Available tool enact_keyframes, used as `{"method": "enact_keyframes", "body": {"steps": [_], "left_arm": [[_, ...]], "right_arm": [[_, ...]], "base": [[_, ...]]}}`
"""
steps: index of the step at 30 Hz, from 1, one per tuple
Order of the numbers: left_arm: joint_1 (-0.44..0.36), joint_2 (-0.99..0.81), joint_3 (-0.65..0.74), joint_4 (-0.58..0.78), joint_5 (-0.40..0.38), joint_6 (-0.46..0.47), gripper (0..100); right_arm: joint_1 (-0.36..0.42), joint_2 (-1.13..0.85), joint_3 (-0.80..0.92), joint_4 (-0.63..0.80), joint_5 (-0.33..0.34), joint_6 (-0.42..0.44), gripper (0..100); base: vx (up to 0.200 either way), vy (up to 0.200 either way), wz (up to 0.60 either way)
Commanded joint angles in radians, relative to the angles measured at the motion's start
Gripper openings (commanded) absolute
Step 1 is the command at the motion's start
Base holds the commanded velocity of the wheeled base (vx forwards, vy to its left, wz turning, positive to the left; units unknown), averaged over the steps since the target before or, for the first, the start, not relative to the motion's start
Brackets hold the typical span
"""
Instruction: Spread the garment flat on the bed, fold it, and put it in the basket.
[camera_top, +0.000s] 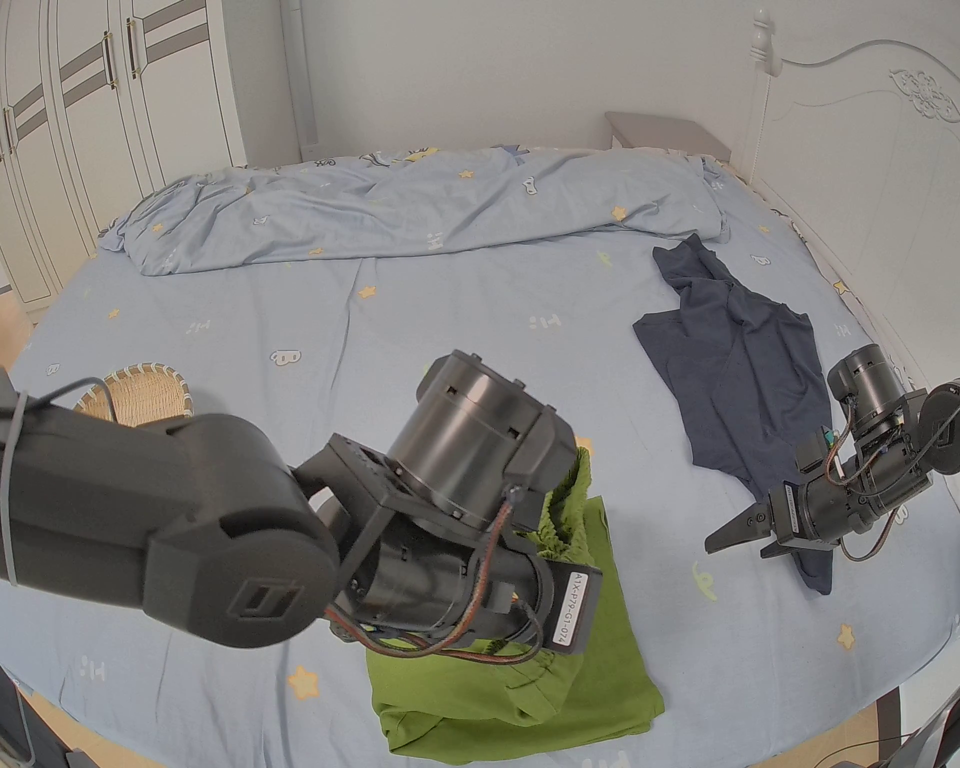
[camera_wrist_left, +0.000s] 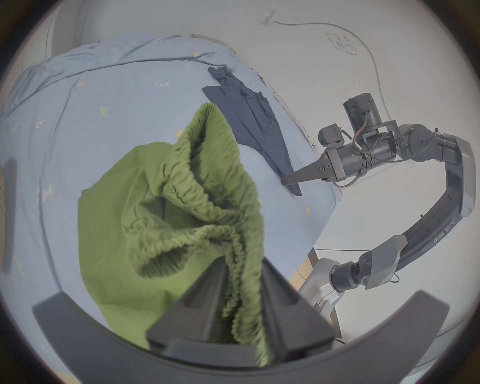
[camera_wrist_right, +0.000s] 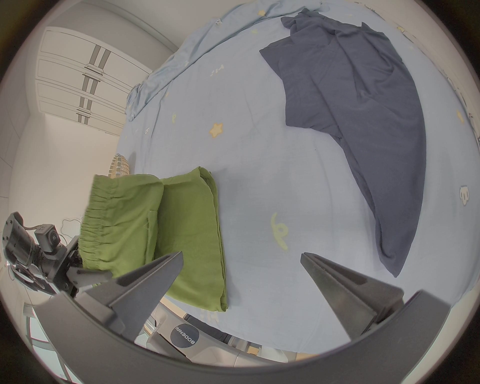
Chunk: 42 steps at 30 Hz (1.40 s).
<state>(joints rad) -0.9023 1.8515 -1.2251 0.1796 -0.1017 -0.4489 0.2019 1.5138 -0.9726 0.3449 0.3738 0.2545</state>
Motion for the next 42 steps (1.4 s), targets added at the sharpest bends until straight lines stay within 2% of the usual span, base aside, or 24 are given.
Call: {"method": "enact_keyframes", "body": {"steps": [1, 6, 11, 15, 17, 20, 21, 22, 23, 24, 25, 26, 27, 28, 31, 32, 33, 35, 38, 42], "left_arm": [[-0.015, 0.022, -0.004, -0.014, -0.003, -0.011, 100], [-0.038, 0.034, 0.003, -0.075, -0.003, -0.062, 100], [-0.063, 0.046, 0.009, -0.192, -0.004, -0.192, 100], [-0.043, 0.02, 0.035, -0.238, -0.007, -0.258, 100], [0.031, -0.034, 0.078, -0.275, -0.032, -0.272, 100], [0.132, -0.107, 0.15, -0.296, -0.121, -0.272, 100], [0.145, -0.118, 0.157, -0.298, -0.131, -0.272, 100], [0.217, -0.166, 0.203, -0.301, -0.217, -0.272, 100], [0.223, -0.17, 0.208, -0.301, -0.228, -0.272, 100], [0.31, -0.209, 0.262, -0.305, -0.363, -0.266, 100], [0.338, -0.216, 0.282, -0.308, -0.405, -0.261, 100], [0.398, -0.218, 0.332, -0.325, -0.481, -0.258, 100], [0.416, -0.218, 0.349, -0.335, -0.501, -0.258, 100], [0.485, -0.212, 0.412, -0.382, -0.552, -0.257, 100], [0.577, -0.16, 0.515, -0.5, -0.59, -0.255, 100], [0.586, -0.146, 0.529, -0.52, -0.59, -0.254, 100], [0.612, -0.097, 0.569, -0.588, -0.589, -0.237, 100], [0.643, -0.048, 0.61, -0.634, -0.592, -0.175, 100], [0.646, 0.017, 0.625, -0.64, -0.593, -0.074, 100], [0.606, 0.072, 0.624, -0.641, -0.593, -0.057, 100]], "right_arm": [[0.001, 0.002, 0.0, 0.0, 0.0, 0.0, 100], [0.002, 0.003, 0.002, 0.0, 0.0, -0.003, 100], [0.001, 0.009, 0.005, -0.001, 0.0, -0.003, 100], [0.002, 0.009, 0.005, -0.001, 0.0, -0.003, 100], [0.007, 0.006, 0.005, -0.001, 0.0, -0.003, 100], [0.008, 0.002, 0.005, -0.001, 0.002, -0.003, 100], [0.008, 0.0, 0.005, 0.0, 0.002, -0.001, 100], [0.008, -0.014, 0.003, 0.0, 0.002, -0.001, 100], [0.008, -0.015, 0.003, 0.0, 0.002, -0.001, 100], [0.008, -0.037, 0.003, 0.0, 0.002, -0.001, 100], [0.01, -0.04, 0.003, 0.0, 0.002, -0.001, 100], [0.01, -0.047, 0.003, 0.0, 0.002, -0.001, 100], [0.011, -0.05, 0.003, 0.0, 0.002, -0.001, 100], [0.013, -0.06, 0.005, 0.002, 0.002, -0.001, 100], [0.014, -0.075, 0.005, 0.003, 0.004, 0.0, 100], [0.016, -0.075, 0.005, 0.003, 0.004, 0.0, 100], [0.016, -0.076, 0.006, 0.005, 0.004, 0.0, 100], [0.021, -0.076, 0.006, 0.005, 0.004, 0.0, 100], [0.024, -0.076, 0.008, 0.005, 0.004, 0.002, 100], [0.024, -0.076, 0.008, 0.005, 0.004, 0.002, 100]], "base": [[0.0, 0.0, 0.0], [0.0, 0.0, 0.0], [0.0, 0.0, 0.0], [0.0, 0.0, 0.0], [0.0, 0.0, 0.0], [0.0, 0.0, 0.0], [0.0, 0.0, 0.0], [0.0, 0.0, 0.0], [0.0, 0.0, 0.0], [0.0, 0.0, 0.0], [0.0, 0.0, 0.0], [0.0, 0.0, 0.0], [0.0, 0.0, 0.0], [0.0, 0.0, 0.0], [0.0, 0.0, 0.0], [0.0, 0.0, 0.0], [0.0, 0.0, 0.0], [0.0, 0.0, 0.0], [0.0, 0.0, 0.0], [0.0, 0.0, 0.0]]}}
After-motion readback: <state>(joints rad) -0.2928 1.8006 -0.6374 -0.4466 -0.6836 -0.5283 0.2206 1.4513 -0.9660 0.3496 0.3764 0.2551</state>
